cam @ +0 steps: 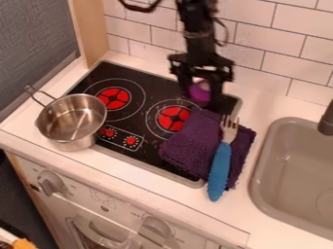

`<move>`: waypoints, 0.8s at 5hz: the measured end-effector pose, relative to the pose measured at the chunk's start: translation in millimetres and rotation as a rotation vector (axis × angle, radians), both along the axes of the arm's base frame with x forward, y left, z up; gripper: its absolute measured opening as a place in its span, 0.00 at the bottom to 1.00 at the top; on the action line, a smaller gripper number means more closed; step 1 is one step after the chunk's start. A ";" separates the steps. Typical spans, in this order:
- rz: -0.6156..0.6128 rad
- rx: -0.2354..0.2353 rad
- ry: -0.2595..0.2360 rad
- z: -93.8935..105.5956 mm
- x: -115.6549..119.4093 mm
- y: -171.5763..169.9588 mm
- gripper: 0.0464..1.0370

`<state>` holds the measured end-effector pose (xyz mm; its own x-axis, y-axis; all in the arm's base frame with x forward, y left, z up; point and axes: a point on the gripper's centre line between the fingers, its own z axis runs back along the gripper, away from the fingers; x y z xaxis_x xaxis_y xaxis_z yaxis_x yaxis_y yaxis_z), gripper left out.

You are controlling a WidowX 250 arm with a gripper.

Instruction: Move the half eggplant to the upper right side of the burner.

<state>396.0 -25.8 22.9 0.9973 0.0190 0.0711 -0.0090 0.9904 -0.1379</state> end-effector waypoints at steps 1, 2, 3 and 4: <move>0.008 -0.002 0.020 -7.6 2.3 -9.3 0.75; 0.023 -0.004 0.023 -5.9 3.1 -8.2 0.91; 0.028 0.020 0.020 -9.8 0.8 -1.4 0.97; 0.047 0.101 -0.022 5.2 -7.1 9.8 0.96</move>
<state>388.9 -16.1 28.1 0.9937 0.0569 0.0969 -0.0534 0.9978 -0.0381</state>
